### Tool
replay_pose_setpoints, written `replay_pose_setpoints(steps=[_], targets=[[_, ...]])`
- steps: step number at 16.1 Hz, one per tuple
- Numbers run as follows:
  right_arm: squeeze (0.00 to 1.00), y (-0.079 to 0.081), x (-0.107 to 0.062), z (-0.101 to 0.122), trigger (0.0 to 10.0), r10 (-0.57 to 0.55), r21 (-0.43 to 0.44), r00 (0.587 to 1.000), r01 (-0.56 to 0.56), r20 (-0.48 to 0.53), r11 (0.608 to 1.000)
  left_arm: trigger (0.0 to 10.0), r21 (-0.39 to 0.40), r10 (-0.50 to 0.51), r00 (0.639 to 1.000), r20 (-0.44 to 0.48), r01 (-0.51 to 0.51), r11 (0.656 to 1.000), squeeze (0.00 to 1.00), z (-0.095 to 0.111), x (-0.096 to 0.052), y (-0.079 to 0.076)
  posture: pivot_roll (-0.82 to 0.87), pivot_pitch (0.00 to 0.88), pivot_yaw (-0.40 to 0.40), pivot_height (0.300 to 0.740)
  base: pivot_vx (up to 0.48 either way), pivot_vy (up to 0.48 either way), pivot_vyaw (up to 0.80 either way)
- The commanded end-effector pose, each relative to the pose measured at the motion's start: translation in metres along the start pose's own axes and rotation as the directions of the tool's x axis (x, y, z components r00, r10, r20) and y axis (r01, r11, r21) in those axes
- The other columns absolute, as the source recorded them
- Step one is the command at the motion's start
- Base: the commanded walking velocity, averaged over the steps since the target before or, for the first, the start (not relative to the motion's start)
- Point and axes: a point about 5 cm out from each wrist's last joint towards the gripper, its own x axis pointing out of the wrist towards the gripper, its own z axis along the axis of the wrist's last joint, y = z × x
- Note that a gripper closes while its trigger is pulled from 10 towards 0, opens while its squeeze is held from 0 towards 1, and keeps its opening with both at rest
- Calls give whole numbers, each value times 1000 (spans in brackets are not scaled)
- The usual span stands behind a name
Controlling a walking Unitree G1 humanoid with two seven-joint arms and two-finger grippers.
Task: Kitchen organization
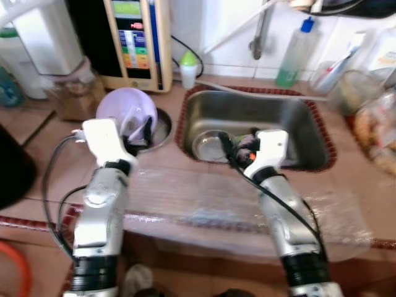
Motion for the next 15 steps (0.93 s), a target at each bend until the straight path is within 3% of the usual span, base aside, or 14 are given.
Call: replay_pose_setpoints(steps=[1, 3, 7, 10, 15], targets=[[0, 5, 2, 2, 10000, 12, 7, 1000, -12, 12, 1000, 10000, 8, 26, 999, 19, -26, 1000, 0, 6, -1, 7, 71, 0, 12, 740, 0, 0, 0], [0, 7, 2, 1, 10000, 24, 1, 1000, -24, 10, 1000, 10000, 18, 53, 998, 28, -53, 998, 0, 8, -1, 11, 73, 0, 13, 740, 0, 0, 0], [0, 8, 2, 2, 10000, 39, 0, 999, -39, 19, 999, 10000, 58, 96, 994, 43, -99, 993, 0, 10, -1, 18, 76, 0, 14, 740, 0, 0, 733], [0, 7, 3, 2, 10000, 23, 15, 1000, -23, 17, 1000, 10000, 66, 89, 995, 39, -92, 994, 0, 10, 1, 18, 74, 0, 16, 740, 0, 0, 0], [0, 6, -1, 2, 10000, 19, 17, 1000, -20, 15, 1000, 10000, 77, 57, 997, -58, -52, 996, 0, 0, 13, 23, 62, 0, 16, 740, 0, 0, 0]])
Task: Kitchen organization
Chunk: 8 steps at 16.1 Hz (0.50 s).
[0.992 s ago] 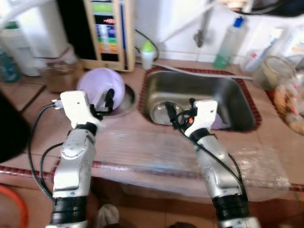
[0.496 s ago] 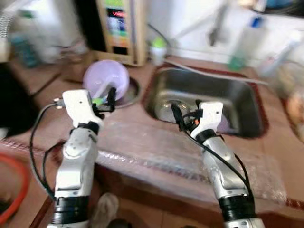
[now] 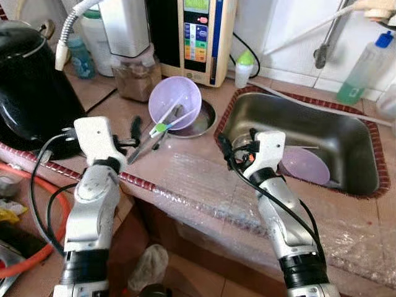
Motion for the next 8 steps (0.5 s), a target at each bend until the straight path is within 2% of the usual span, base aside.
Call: replay_pose_setpoints(steps=[1, 4, 8], targets=[[0, 0, -3, 3, 10000, -1, 3, 1000, 1, 10, 1000, 10000, -2, -25, 1000, -10, 25, 1000, 0, 1, 5, -1, 57, 0, 19, 740, 0, 0, 0], [0, -1, -12, 2, 10000, -17, 4, 1000, 17, -3, 1000, 10000, -20, -37, 998, -47, 36, 999, 0, -5, 14, 0, 23, 5, 33, 740, 0, 0, 0], [0, -3, -28, 0, 10000, -45, -4, 999, 44, -24, 999, 10000, -33, -121, 991, -50, 120, 992, 0, 1, 35, -15, -13, 39, 46, 740, 0, 0, 0]])
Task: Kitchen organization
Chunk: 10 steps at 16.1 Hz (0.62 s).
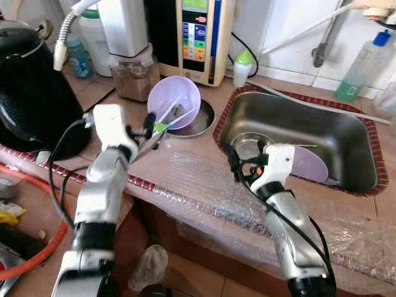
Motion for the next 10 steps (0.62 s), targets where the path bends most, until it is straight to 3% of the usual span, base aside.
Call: replay_pose_setpoints(steps=[1, 7, 8, 9, 10], targets=[[0, 1, -1, 7, 10000, -3, -11, 1000, 3, 14, 1000, 10000, 7, -29, 999, -22, 29, 1000, 0, -3, 5, -3, -20, 45, 51, 740, 0, 0, 0], [0, 3, -6, 8, 10000, -19, -4, 1000, 19, 2, 1000, 10000, 25, -49, 995, -92, 51, 998, 0, -12, 22, -3, -38, 57, 58, 740, 0, 0, 0], [0, 3, -6, 9, 10000, -19, -3, 1000, 19, 1, 1000, 9098, 22, -46, 994, -99, 48, 999, 0, -13, 23, -2, -42, 58, 57, 740, 0, 0, 0], [0, 3, -7, 9, 10000, -21, -3, 1000, 21, -2, 1000, 6392, 22, -48, 993, -108, 50, 998, 0, -14, 25, -1, -42, 58, 57, 740, 0, 0, 0], [0, 3, -7, 9, 10000, -20, -2, 1000, 20, -3, 1000, 4353, 23, -46, 992, -116, 49, 999, 0, -16, 26, -1, -44, 59, 57, 740, 0, 0, 0]])
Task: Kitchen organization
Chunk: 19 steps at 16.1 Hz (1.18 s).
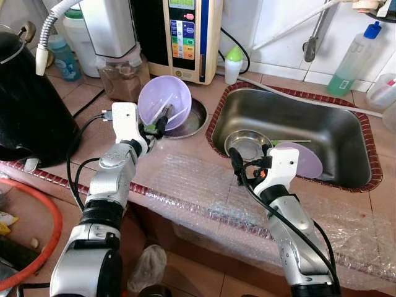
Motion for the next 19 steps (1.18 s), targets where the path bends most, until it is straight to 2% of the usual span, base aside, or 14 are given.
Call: replay_pose_setpoints(steps=[1, 3, 4, 19], targets=[[0, 1, -1, 3, 10000, 5, -1, 1000, -5, 1, 1000, 2235, 24, 0, 1000, -2, 0, 1000, 0, 4, 4, 2, -44, 59, 57, 740, 0, 0, 0], [0, 2, -2, 3, 10000, 7, 0, 1000, -7, -5, 1000, 2118, 28, -2, 1000, -11, 2, 1000, 0, 2, 6, 2, -44, 59, 57, 740, 0, 0, 0], [0, 3, -2, 2, 10000, 12, 3, 1000, -12, -9, 1000, 157, 29, -1, 1000, -11, 2, 1000, 0, 3, 7, 3, -44, 59, 57, 740, 0, 0, 0], [0, 6, 2, 1, 10000, 25, 11, 999, -25, -21, 1000, 0, 46, -5, 998, -61, 7, 999, 0, 0, 11, 9, -39, 57, 57, 740, 0, 0, 0]])
